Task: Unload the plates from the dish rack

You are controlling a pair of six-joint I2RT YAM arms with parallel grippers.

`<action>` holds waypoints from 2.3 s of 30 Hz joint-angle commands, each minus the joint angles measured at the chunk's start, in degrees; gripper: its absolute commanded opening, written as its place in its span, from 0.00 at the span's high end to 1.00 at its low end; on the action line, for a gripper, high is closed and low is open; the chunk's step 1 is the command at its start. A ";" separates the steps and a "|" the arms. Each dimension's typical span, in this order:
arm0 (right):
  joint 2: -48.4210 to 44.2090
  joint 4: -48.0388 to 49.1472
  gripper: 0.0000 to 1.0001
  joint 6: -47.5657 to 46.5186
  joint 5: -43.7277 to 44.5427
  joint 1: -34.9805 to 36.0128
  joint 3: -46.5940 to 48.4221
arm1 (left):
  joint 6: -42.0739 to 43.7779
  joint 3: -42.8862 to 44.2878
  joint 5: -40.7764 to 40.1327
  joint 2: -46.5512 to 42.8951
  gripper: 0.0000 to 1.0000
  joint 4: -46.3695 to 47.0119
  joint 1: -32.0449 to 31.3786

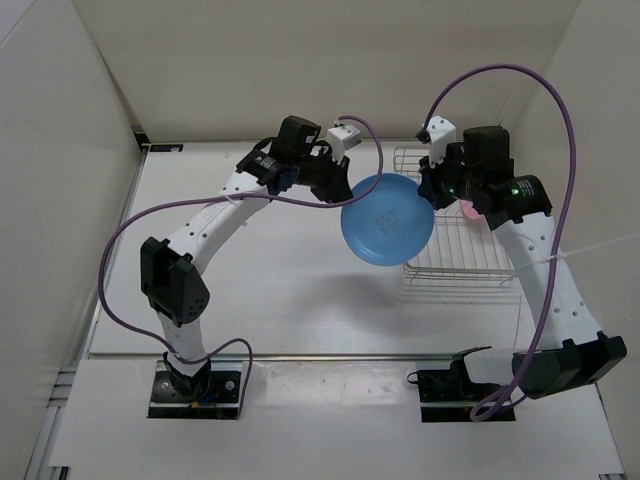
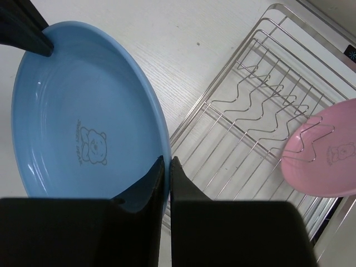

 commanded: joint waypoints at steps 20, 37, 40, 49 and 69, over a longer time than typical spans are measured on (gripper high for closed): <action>-0.15 14.70 0.42 10.22 23.38 -9.99 -3.78 | -16.32 -2.95 -22.83 5.64 0.89 -4.46 28.00; -2.96 13.12 0.31 9.17 25.14 -11.04 -4.83 | -16.32 2.70 -14.74 22.98 0.88 -10.28 35.40; -2.96 13.12 0.30 8.64 25.14 -11.56 -4.83 | -16.32 2.70 -14.13 22.98 0.83 -10.28 35.40; 5.81 14.96 0.21 -0.32 35.50 -12.10 -5.37 | -12.37 1.47 -11.40 14.90 0.00 -12.65 35.40; 23.31 22.26 0.50 -7.62 35.16 -19.21 3.86 | 6.09 -34.75 -36.71 -32.22 0.00 -7.38 39.52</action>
